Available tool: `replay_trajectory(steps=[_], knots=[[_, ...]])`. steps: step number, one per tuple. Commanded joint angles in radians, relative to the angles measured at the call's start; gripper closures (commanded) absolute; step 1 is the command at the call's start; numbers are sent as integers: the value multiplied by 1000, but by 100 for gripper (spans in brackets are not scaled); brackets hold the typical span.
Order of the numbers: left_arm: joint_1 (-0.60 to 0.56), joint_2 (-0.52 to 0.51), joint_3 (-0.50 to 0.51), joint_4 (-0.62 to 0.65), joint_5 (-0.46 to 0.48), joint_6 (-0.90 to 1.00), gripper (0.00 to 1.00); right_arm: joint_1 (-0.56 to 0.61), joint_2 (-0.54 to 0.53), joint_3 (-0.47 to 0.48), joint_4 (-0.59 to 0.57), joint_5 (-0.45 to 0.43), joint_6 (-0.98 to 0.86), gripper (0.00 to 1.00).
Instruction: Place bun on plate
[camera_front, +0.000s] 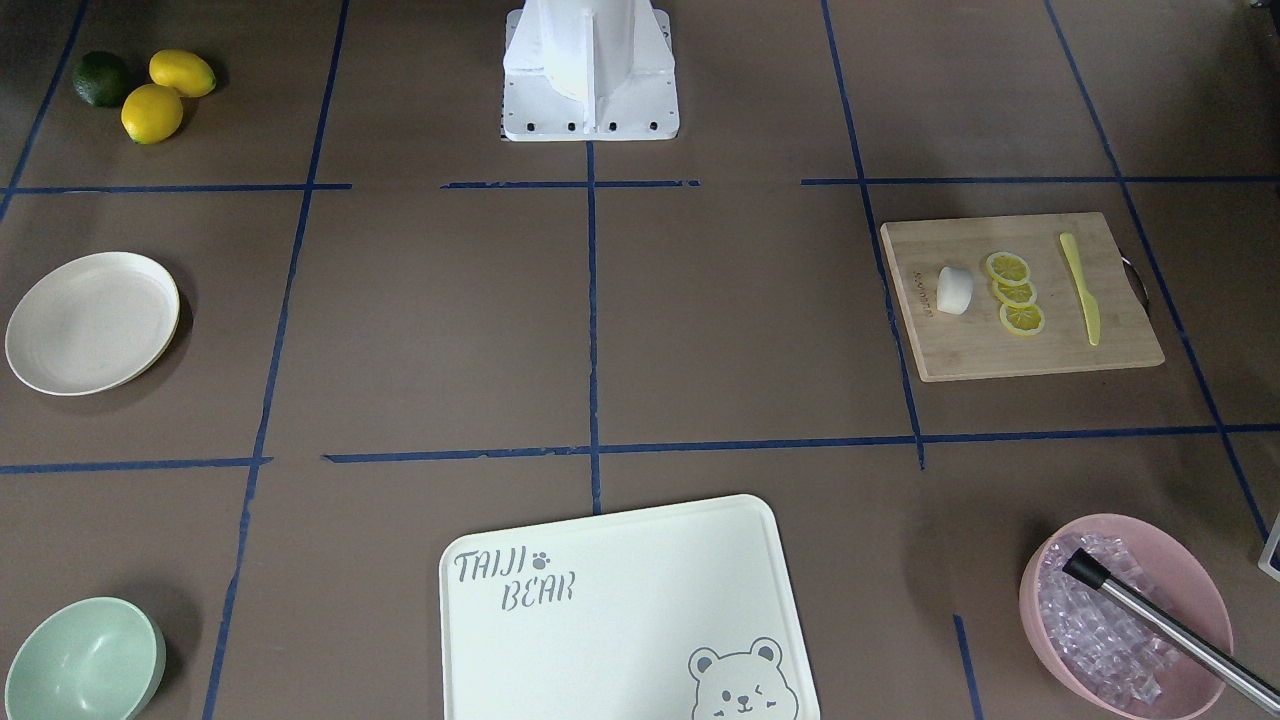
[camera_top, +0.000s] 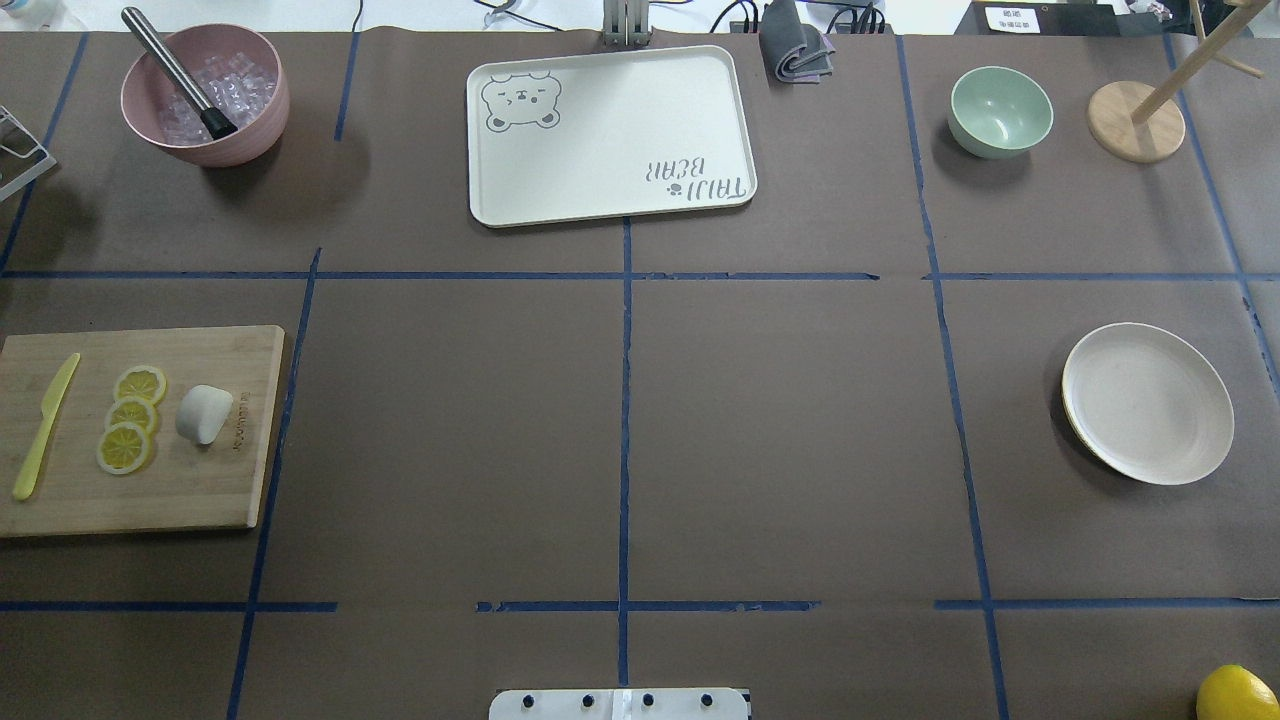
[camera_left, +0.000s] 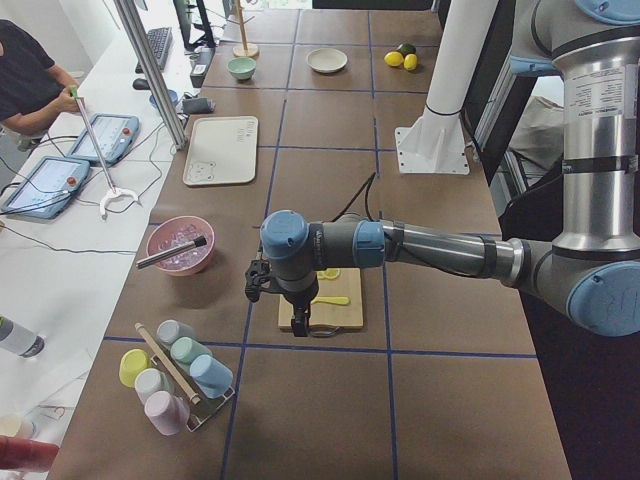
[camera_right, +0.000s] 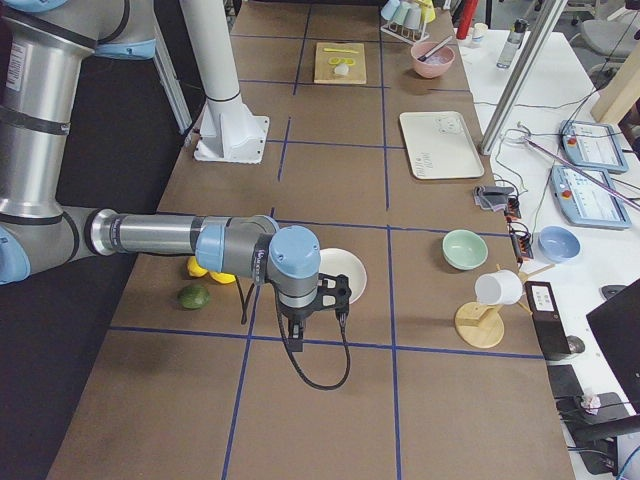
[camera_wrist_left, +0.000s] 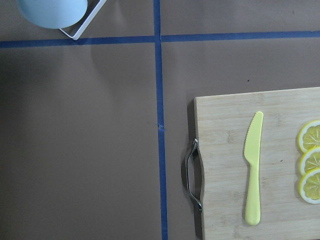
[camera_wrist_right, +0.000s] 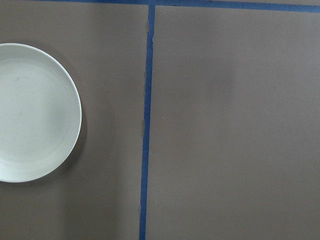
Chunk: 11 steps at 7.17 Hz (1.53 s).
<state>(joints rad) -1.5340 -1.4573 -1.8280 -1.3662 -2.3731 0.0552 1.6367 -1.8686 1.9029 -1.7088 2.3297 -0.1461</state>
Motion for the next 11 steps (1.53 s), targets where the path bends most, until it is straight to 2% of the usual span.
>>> replay_trajectory(steps=[1,5,7,10,11], knots=[[5,3,-13,1,-2,0,0,-18,0,-1,0,20,26,0],[9,11,-16,-1,2,2,0,-29,0,-7,0,54,23,0],[9,12,6,-2,0,2,0,-29,-12,1,35,79,17,0],[11,14,4,-11,0,6,0,-32,-23,-11,35,146,34,0],[11,14,3,-14,-5,12,0,-87,-15,-18,41,136,95,0]])
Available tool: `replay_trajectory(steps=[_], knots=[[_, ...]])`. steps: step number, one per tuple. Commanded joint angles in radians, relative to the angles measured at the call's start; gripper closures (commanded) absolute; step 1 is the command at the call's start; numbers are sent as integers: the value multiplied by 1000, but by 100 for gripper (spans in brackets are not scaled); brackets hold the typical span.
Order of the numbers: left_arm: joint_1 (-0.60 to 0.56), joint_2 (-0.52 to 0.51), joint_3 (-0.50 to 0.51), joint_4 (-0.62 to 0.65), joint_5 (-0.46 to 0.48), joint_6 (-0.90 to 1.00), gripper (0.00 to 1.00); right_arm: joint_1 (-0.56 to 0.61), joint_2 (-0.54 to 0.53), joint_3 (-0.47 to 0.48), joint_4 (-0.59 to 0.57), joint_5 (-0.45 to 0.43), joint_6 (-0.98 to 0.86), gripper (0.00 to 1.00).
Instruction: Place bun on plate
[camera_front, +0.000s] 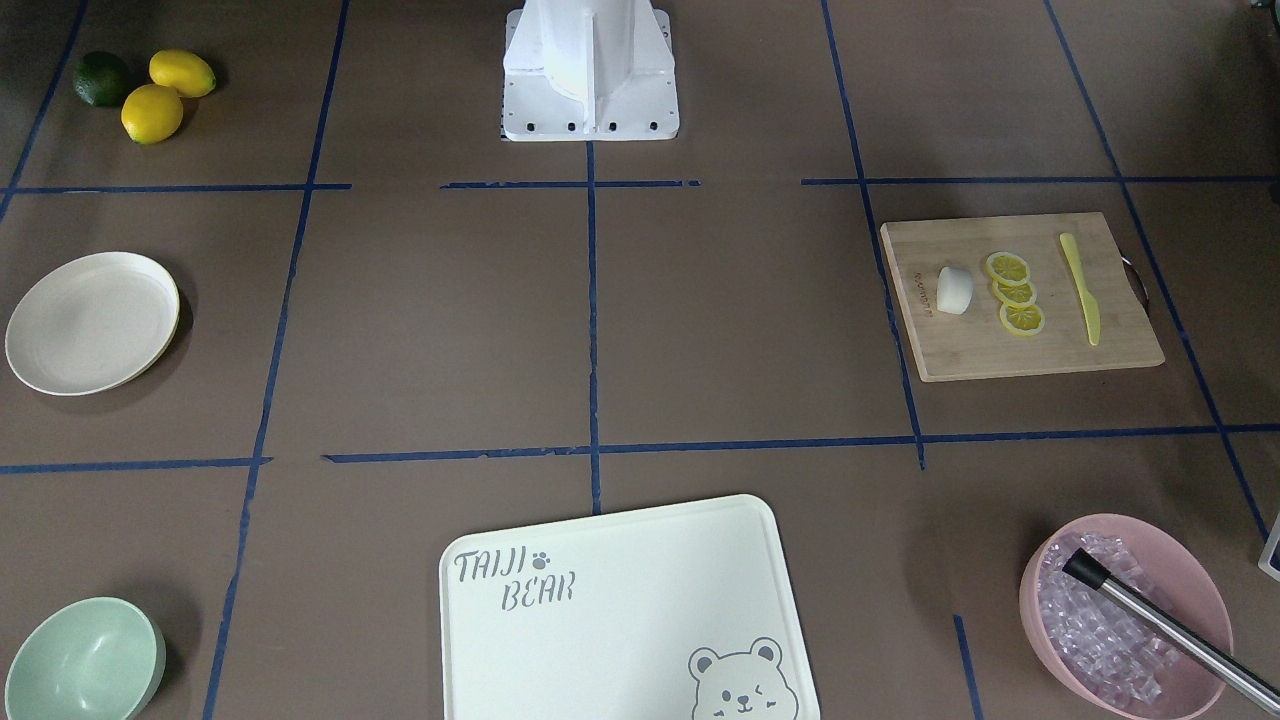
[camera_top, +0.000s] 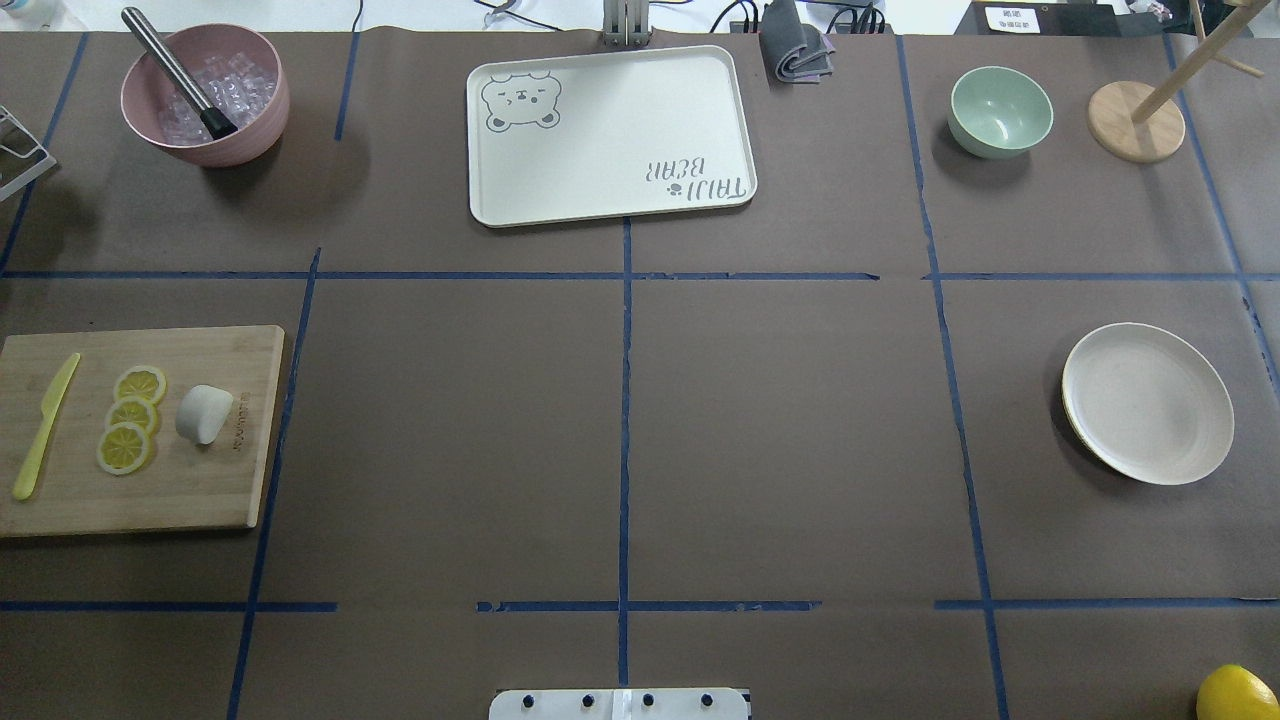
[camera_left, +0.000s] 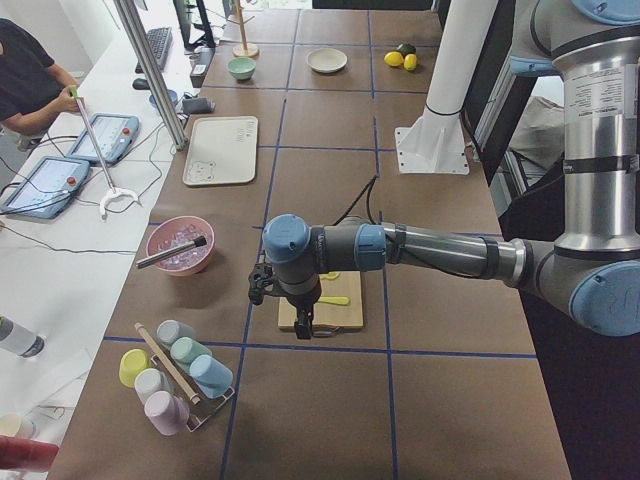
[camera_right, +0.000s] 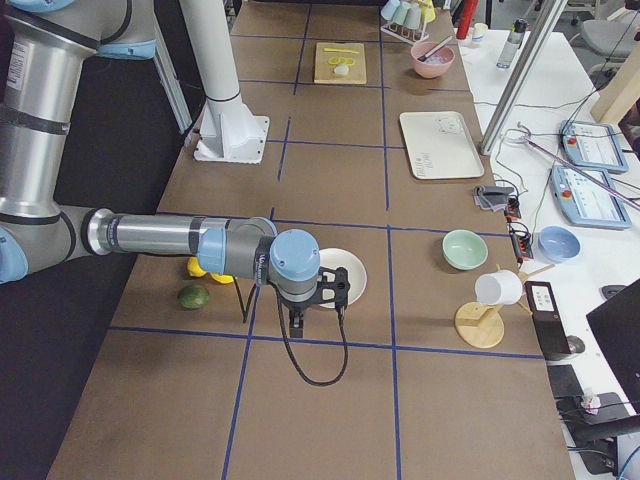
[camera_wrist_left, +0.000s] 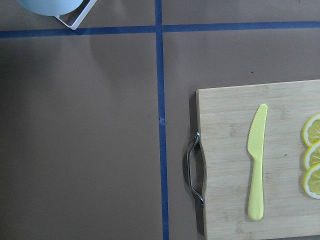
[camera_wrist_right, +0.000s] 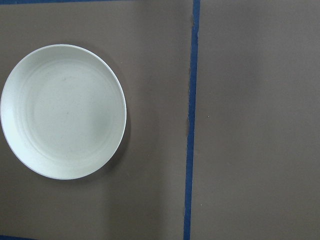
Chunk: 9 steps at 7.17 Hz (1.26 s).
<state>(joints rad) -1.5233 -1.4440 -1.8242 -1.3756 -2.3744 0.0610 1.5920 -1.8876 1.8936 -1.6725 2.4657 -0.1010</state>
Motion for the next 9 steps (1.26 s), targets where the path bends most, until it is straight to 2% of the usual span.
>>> replay_trajectory(steps=[1,3,5,6,7,9], knots=[[0,1,-13,-5,-5,7,0,-96,13,-30,87,-10,134,1],[0,1,-20,-7,-6,7,0,-226,15,-155,466,-100,474,1],[0,1,-20,-26,-6,-1,0,-325,18,-304,787,-140,721,1],[0,1,-20,-28,-6,-1,0,-361,51,-344,850,-140,810,2],[0,1,-20,-28,-6,-1,0,-394,73,-344,856,-139,887,2],[0,1,-20,-28,-6,5,0,-438,88,-346,858,-142,900,3]])
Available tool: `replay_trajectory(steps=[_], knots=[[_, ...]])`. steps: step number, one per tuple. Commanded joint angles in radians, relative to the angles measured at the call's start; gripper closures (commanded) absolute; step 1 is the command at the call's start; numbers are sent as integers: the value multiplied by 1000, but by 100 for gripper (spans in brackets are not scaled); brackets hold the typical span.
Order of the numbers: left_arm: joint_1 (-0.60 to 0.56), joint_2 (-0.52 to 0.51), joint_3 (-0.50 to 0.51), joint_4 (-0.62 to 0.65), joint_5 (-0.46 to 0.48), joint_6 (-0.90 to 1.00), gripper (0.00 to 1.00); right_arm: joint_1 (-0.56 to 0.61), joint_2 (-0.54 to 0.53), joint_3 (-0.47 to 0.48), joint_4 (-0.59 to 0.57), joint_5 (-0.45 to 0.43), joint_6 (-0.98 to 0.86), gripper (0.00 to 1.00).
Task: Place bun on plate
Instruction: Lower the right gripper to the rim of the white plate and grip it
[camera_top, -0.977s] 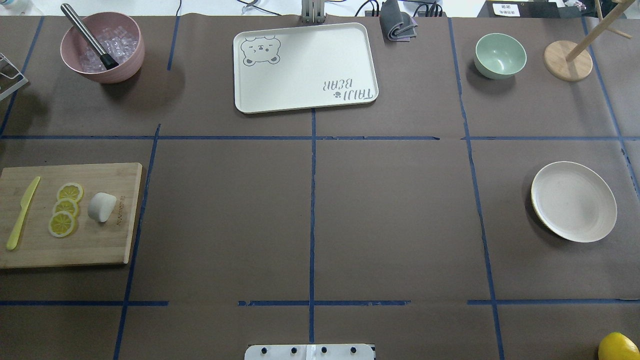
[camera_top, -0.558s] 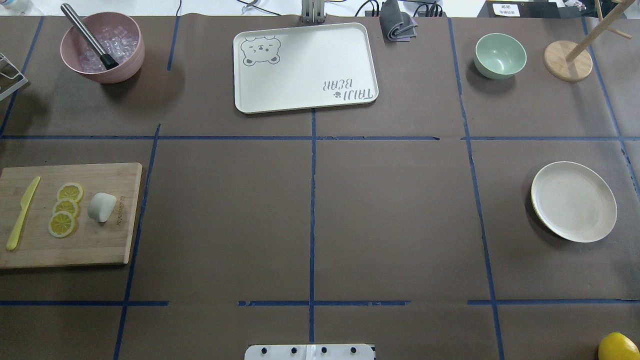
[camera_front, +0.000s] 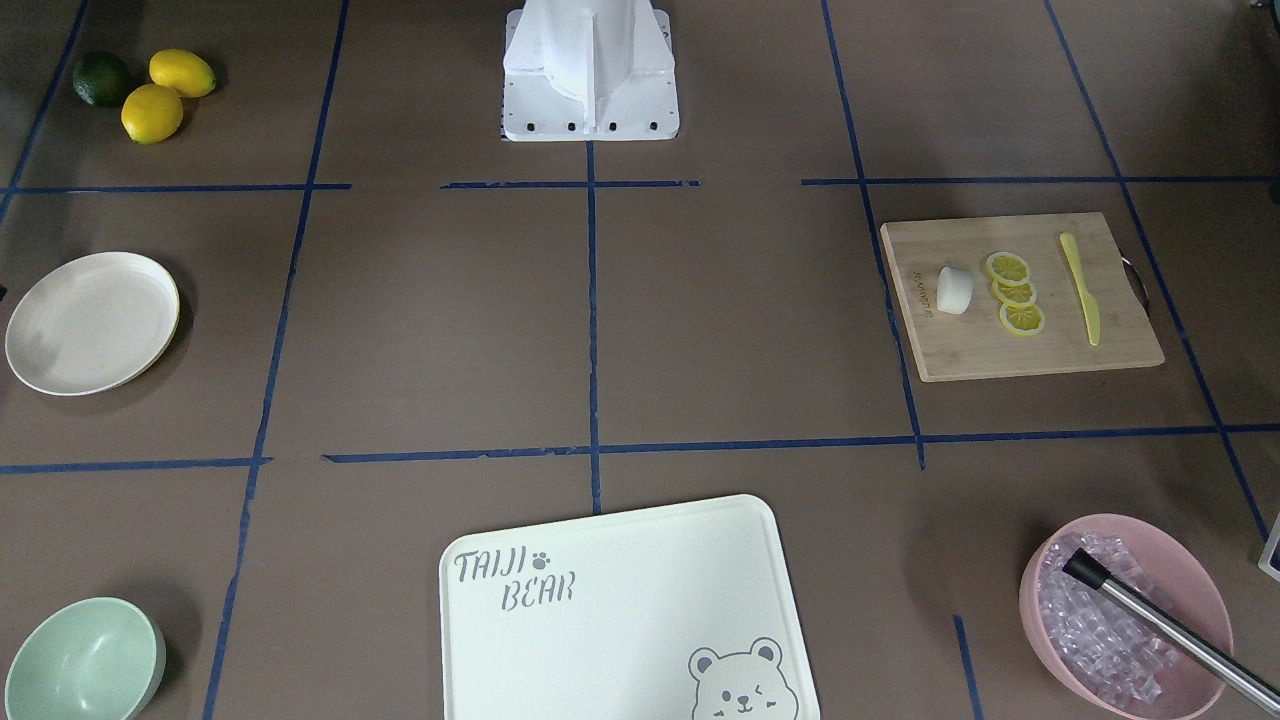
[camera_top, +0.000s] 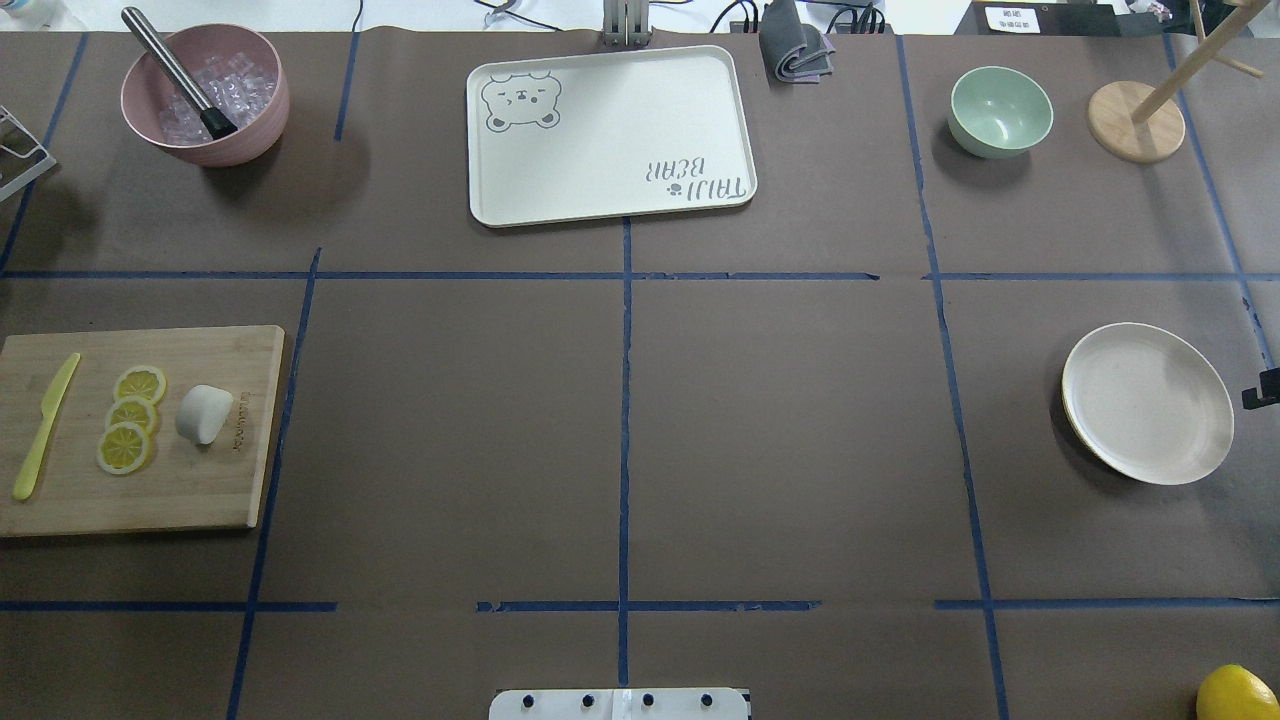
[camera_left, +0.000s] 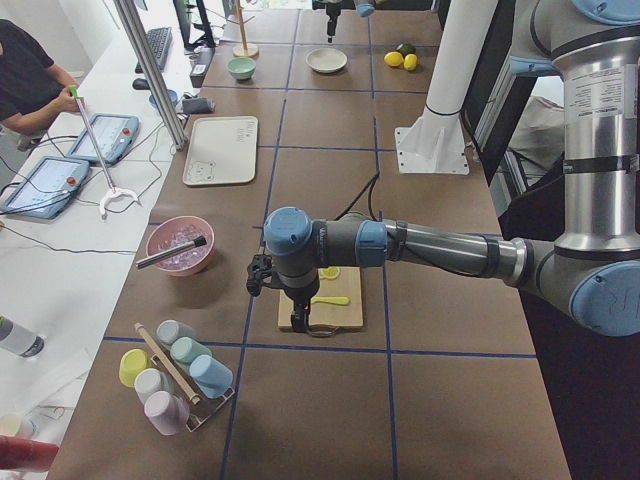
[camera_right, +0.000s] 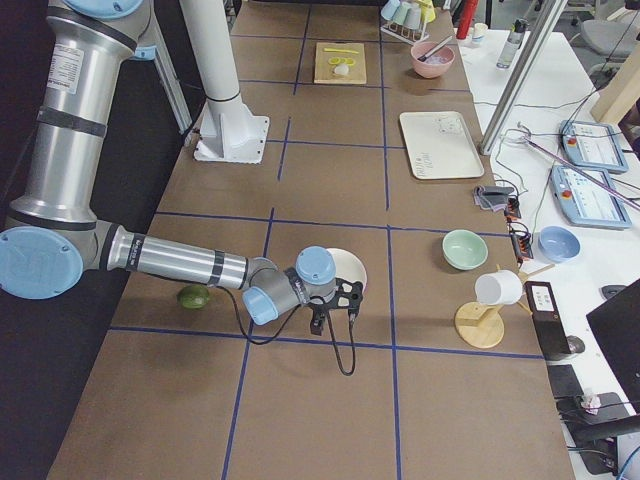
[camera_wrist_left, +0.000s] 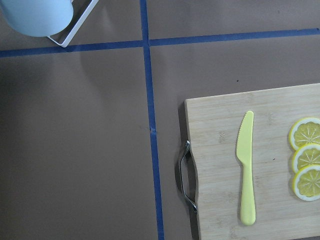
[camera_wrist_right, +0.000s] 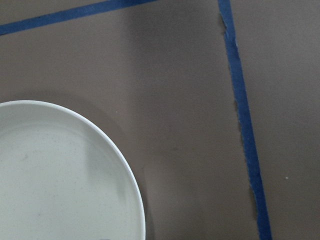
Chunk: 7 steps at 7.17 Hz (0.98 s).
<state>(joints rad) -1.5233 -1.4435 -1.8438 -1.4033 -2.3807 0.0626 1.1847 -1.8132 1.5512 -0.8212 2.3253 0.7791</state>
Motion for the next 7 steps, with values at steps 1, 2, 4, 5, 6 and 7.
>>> replay_trajectory(steps=[1,2,4,5,6,7], knots=[[0,0,0,0,0,3,0,-51,17,-8,5,-3,20,4],[0,0,0,0,0,3,0,-56,34,-37,5,-1,23,5],[0,0,0,0,0,3,0,-85,78,-81,7,-1,71,9],[0,0,0,0,0,5,0,-83,80,-82,7,0,75,28],[-2,0,-5,0,0,5,0,-83,80,-77,8,2,89,61],[0,0,-6,0,0,3,0,-83,78,-76,8,3,86,83]])
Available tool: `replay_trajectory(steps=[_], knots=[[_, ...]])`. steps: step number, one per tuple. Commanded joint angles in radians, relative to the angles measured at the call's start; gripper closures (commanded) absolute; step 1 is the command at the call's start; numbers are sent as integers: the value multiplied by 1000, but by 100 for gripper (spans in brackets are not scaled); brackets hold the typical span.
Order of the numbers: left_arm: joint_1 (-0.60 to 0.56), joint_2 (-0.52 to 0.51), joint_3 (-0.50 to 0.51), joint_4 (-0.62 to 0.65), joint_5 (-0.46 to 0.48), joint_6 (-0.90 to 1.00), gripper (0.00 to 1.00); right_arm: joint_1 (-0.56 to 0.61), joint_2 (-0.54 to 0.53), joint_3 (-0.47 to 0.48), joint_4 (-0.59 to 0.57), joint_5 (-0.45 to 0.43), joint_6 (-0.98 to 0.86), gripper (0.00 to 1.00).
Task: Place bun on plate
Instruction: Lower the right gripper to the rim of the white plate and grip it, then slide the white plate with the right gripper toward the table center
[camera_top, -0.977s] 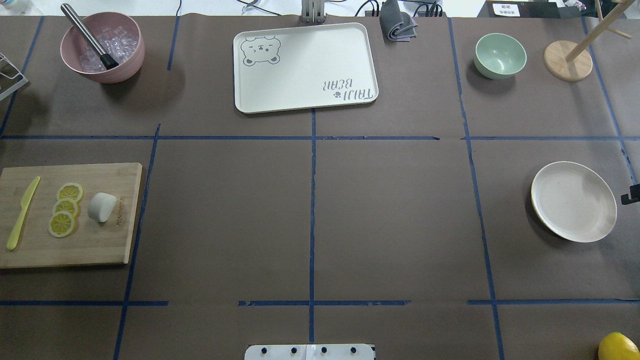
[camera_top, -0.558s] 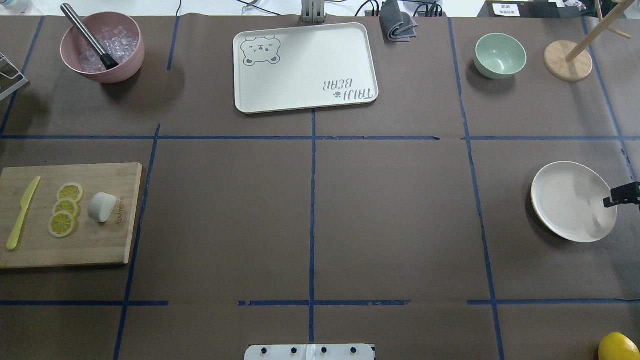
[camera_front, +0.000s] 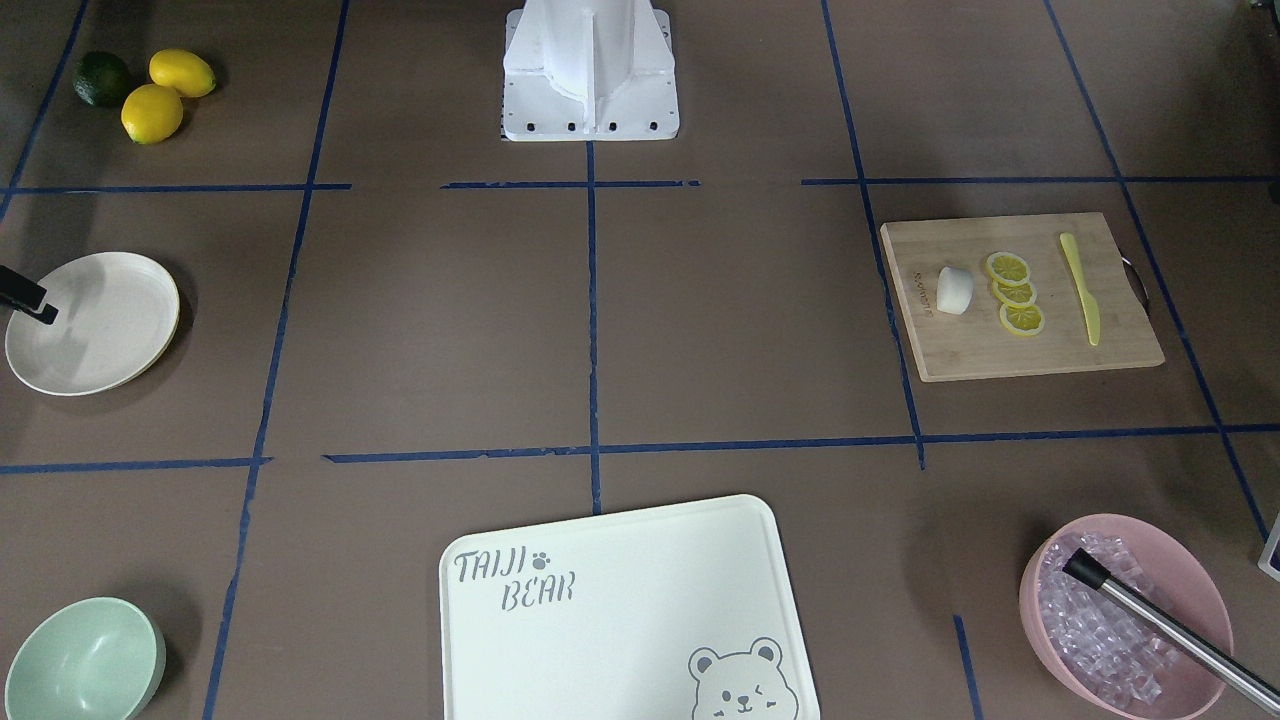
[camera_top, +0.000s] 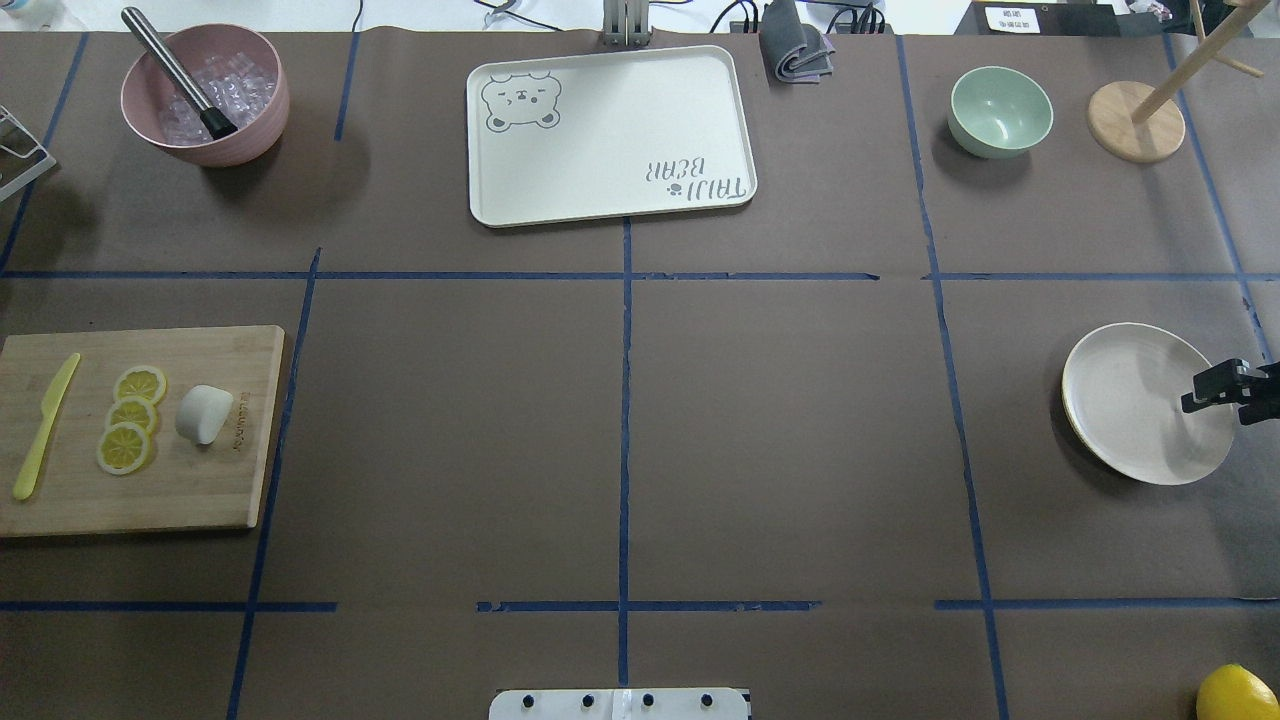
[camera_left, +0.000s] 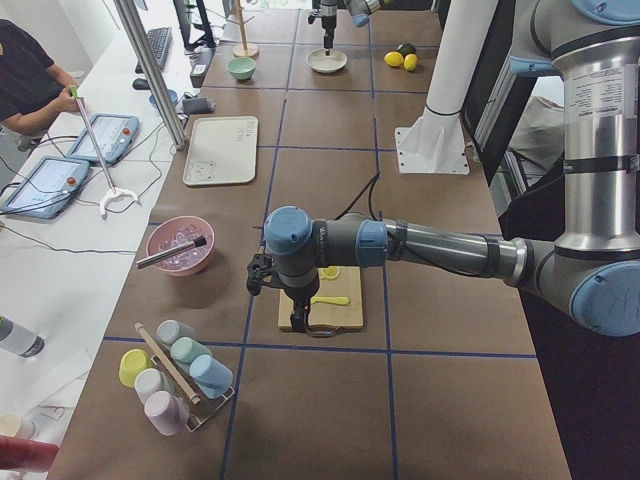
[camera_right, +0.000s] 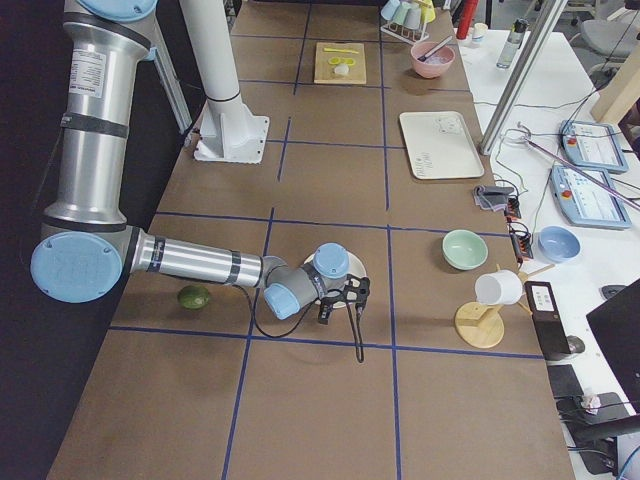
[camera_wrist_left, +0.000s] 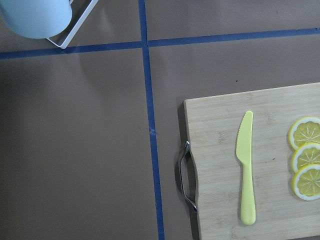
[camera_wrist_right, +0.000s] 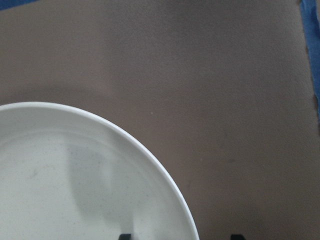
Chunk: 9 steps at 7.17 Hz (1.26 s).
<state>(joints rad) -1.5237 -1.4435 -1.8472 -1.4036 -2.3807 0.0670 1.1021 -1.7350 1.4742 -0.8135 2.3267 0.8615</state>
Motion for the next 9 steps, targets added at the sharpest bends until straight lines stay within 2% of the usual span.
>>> replay_trajectory(steps=[1,4,7,9], knots=[[-1,0,-4,0,0,-1,0,-1,0,2,1,2,-1,98],[-1,0,-7,0,0,1,0,1,-1,63,1,20,37,100],[-1,24,-47,2,0,-1,0,-20,8,271,4,69,210,100],[-1,31,-58,0,-2,1,0,-170,198,276,62,62,485,100]])
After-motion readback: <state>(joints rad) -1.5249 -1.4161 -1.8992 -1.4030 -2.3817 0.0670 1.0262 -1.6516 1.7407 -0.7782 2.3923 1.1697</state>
